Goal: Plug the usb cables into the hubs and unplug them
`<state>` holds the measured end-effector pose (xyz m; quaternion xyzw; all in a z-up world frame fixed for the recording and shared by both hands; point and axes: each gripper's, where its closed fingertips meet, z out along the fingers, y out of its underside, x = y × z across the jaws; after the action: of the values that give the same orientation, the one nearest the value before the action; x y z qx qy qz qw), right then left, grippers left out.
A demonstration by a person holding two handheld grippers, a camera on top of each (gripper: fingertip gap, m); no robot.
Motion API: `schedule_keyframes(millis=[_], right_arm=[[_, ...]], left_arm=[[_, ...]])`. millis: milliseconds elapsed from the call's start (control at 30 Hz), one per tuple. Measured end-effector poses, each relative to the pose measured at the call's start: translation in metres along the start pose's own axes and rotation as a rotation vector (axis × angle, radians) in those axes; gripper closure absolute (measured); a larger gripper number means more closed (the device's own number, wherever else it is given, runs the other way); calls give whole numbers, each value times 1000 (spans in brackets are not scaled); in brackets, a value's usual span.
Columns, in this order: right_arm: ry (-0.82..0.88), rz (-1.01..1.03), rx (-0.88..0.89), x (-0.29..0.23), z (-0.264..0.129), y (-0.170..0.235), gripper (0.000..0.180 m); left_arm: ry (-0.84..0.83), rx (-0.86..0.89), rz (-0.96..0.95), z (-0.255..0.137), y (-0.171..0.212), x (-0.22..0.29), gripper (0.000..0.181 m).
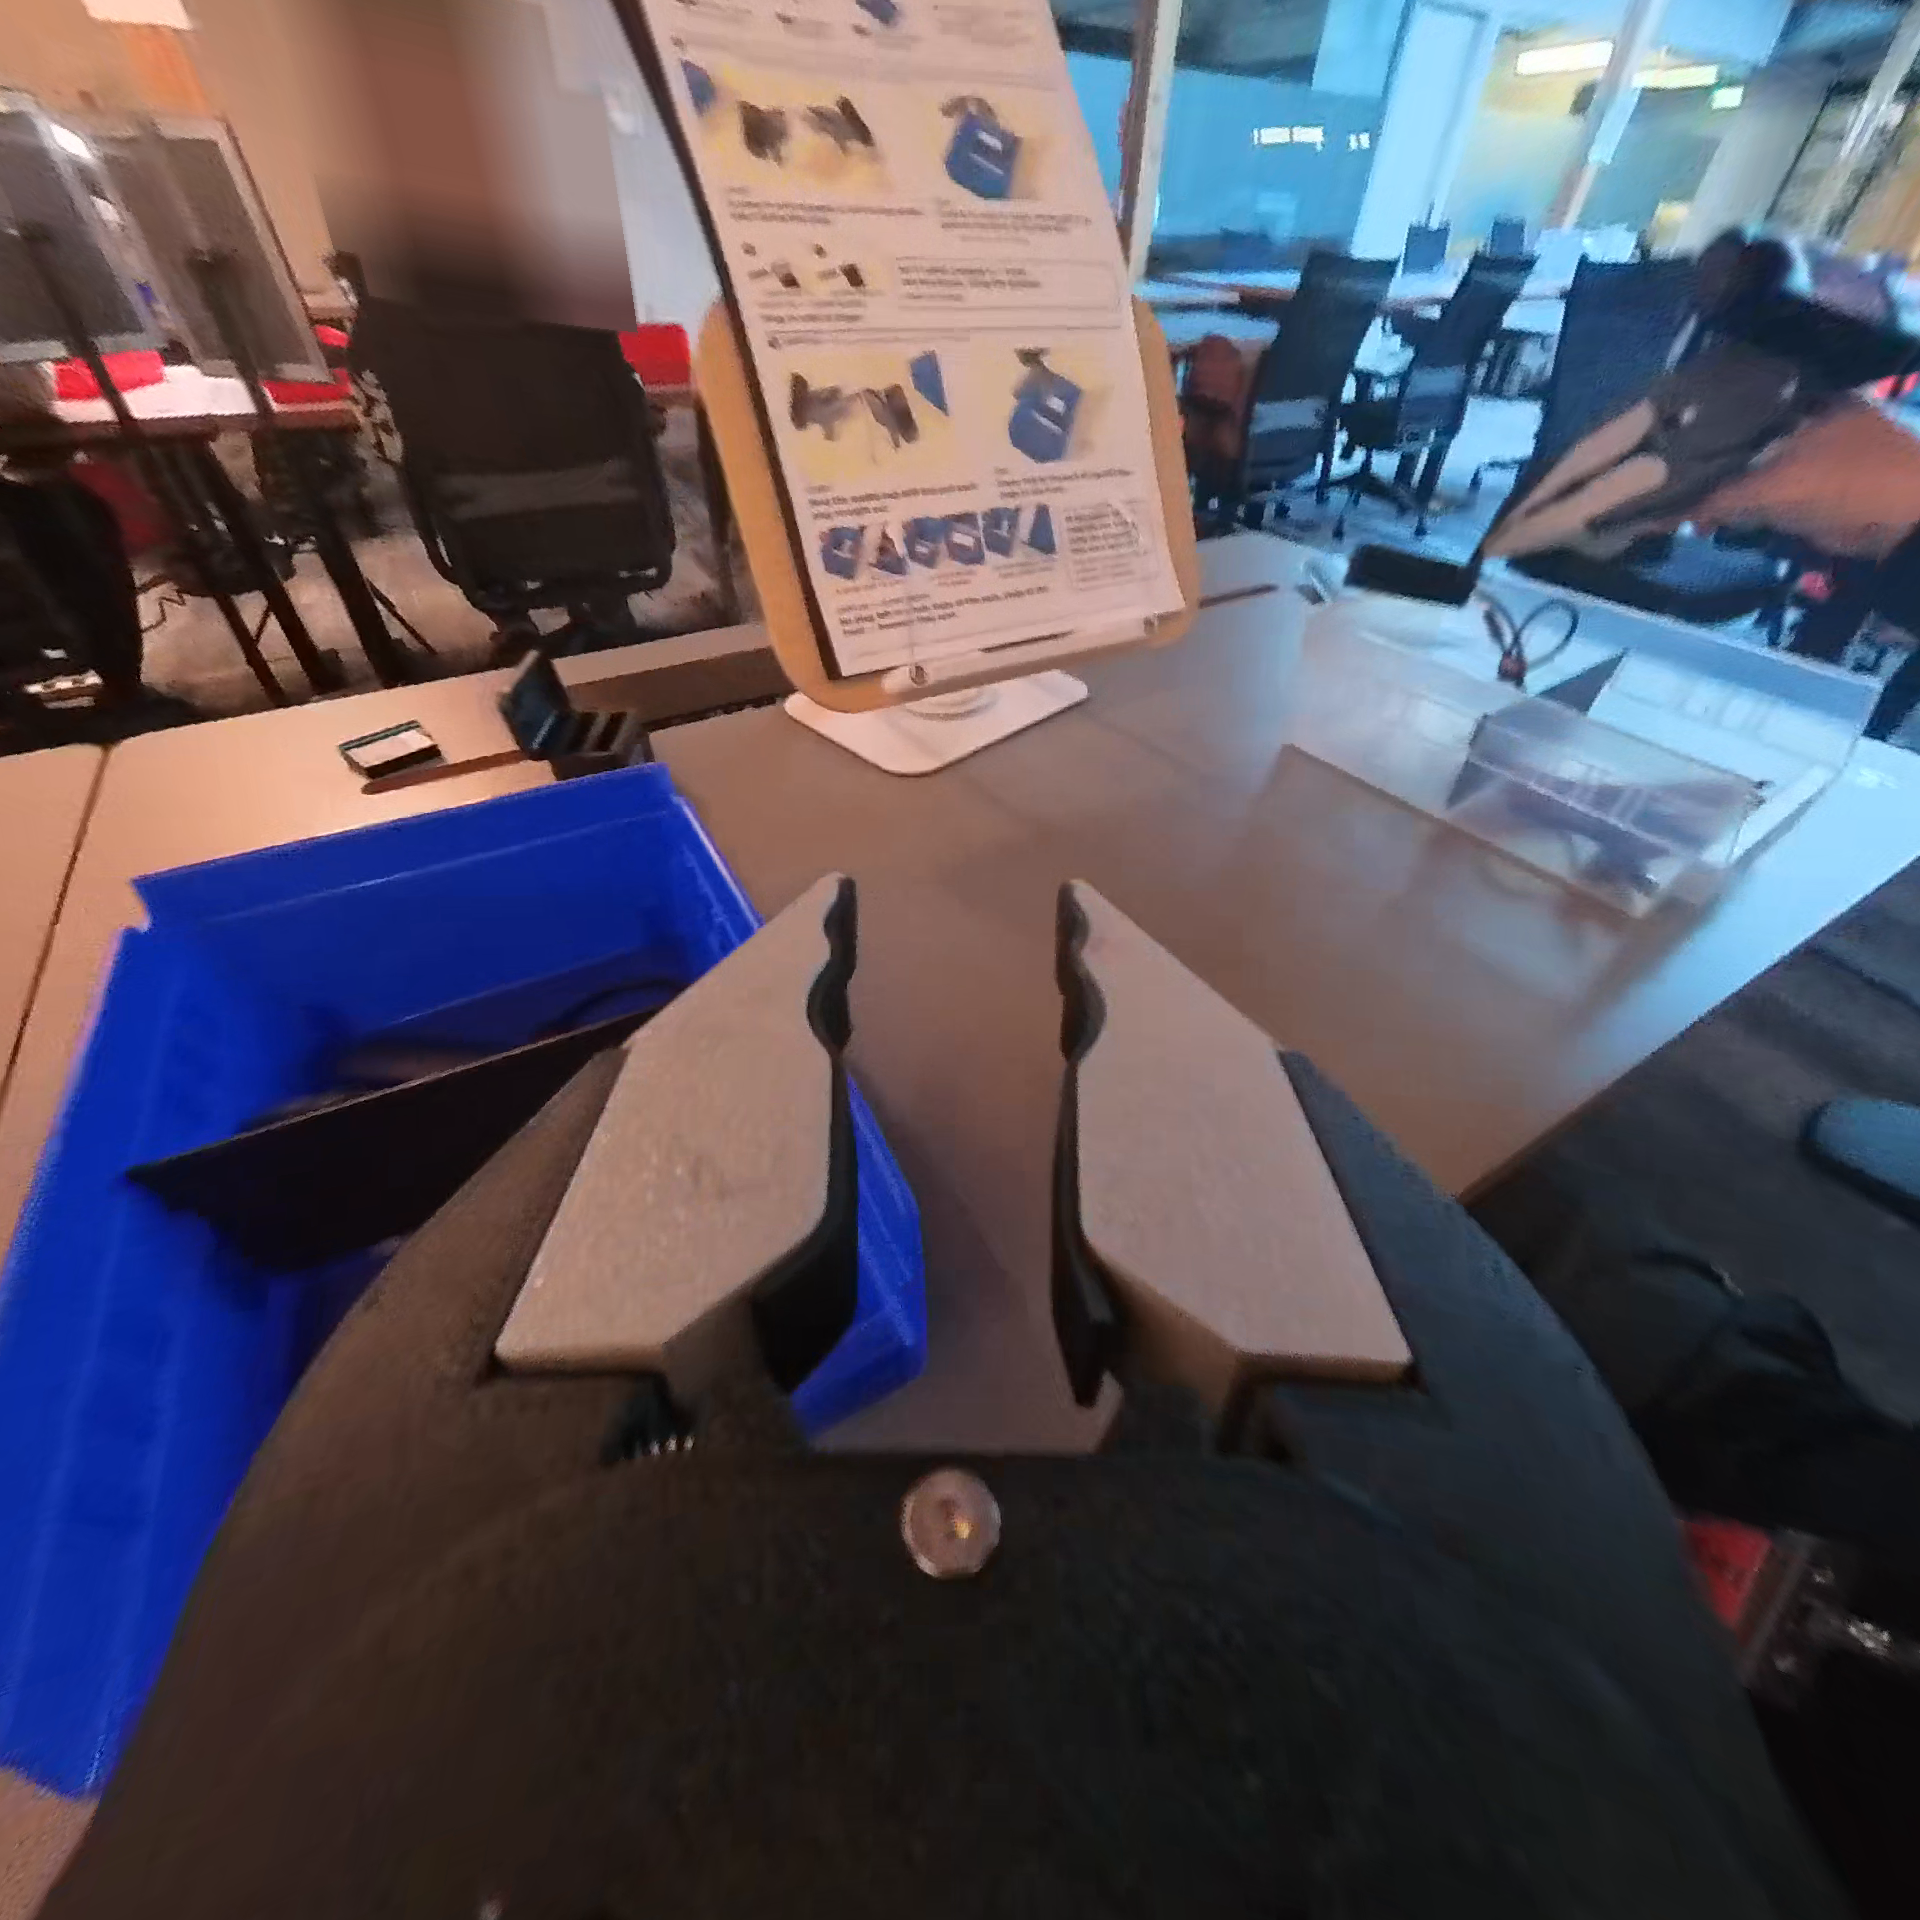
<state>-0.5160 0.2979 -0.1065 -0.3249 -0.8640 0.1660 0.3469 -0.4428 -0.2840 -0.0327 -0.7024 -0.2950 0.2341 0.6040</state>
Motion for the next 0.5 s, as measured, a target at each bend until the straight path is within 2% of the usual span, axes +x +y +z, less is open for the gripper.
schedule_keyframes(millis=[67, 133, 233, 300, 333, 367, 433, 500], right_arm=[[-68, -35, -95, -13, -1, 8, 180], [-57, -58, -163, -13, -4, 15, 180], [-111, 6, 15, -29, -22, -21, 180], [-185, 80, 152, -53, -43, -53, 150], [-226, 100, 215, -70, -54, -68, 145], [-263, 96, 282, -90, -65, -84, 144], [-319, 32, 410, -136, -86, -112, 132], [-315, -36, 492, -178, -99, -133, 132]], left_arm=[[-15, 48, -43, -11, -5, -9, 147], [-35, 77, -79, -19, -7, -17, 147], [-140, 15, -137, -31, 10, -45, 146], [-254, -22, -165, -43, 24, -73, 144], [-286, -24, -183, -49, 28, -82, 142], [-294, -14, -206, -53, 29, -87, 140], [-256, 29, -241, -55, 24, -86, 138], [-237, 46, -235, -52, 19, -81, 138]])
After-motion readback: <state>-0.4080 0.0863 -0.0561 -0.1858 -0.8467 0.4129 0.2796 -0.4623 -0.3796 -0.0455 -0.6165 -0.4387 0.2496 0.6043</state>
